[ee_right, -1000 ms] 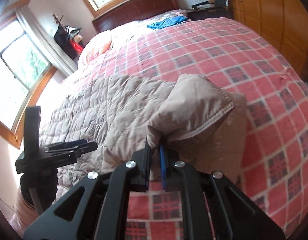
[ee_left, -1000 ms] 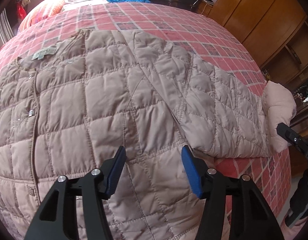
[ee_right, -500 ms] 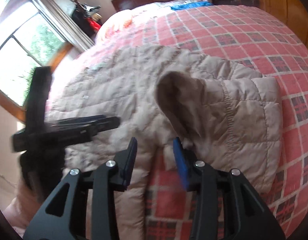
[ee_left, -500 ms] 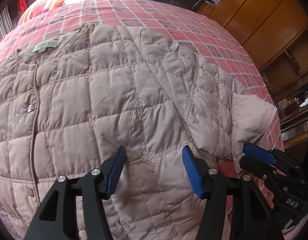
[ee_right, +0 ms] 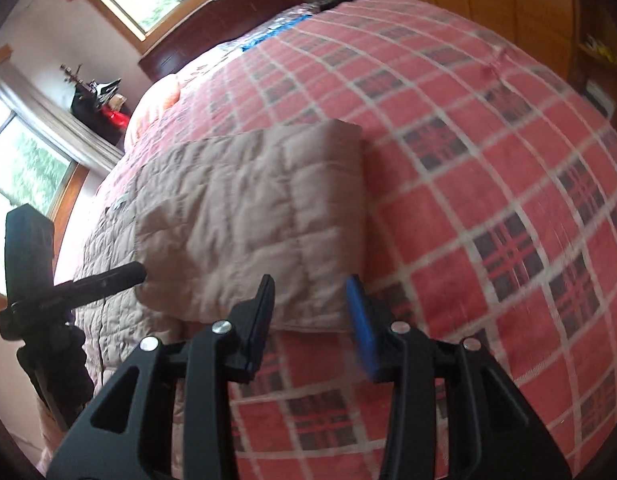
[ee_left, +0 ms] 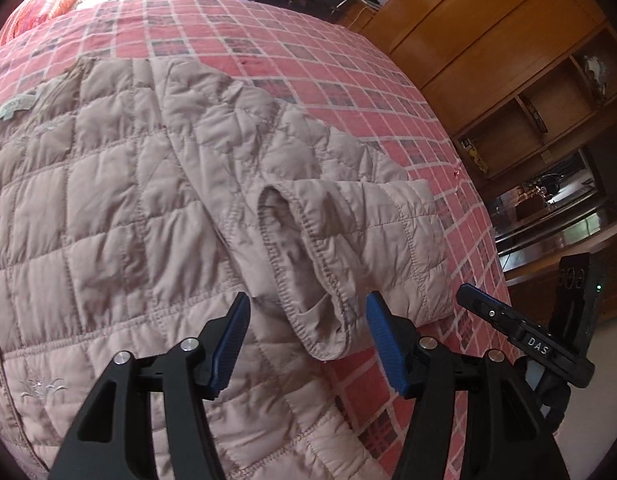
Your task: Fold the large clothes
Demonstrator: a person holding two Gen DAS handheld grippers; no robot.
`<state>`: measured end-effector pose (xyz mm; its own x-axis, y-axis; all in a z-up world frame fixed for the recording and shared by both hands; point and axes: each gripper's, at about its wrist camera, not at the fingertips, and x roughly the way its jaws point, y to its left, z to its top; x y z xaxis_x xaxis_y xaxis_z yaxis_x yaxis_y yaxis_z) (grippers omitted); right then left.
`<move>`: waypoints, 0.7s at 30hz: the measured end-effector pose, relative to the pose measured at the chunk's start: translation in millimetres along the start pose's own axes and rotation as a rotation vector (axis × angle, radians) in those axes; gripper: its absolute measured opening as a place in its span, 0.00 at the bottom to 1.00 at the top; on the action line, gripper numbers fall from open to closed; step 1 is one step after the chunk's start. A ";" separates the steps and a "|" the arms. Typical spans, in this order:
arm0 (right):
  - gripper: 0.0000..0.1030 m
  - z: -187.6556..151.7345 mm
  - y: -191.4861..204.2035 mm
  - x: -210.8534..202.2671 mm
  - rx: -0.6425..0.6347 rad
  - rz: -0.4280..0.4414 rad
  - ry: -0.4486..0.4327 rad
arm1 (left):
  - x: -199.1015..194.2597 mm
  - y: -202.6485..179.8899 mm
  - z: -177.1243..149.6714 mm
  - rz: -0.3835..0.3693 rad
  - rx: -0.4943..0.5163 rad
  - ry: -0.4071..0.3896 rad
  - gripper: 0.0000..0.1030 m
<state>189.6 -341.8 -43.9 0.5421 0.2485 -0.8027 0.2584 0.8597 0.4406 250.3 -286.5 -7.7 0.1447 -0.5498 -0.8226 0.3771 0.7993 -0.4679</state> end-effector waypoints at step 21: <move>0.56 0.3 -2.4 22.8 0.059 0.280 0.068 | -89.0 90.7 -27.4 0.120 -0.132 -0.229 0.05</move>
<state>201.6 -338.3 -63.2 0.5443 0.5033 -0.6711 0.1538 0.7266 0.6696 246.6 -158.4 14.3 0.3899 -0.4780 -0.7871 0.2243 0.8783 -0.4223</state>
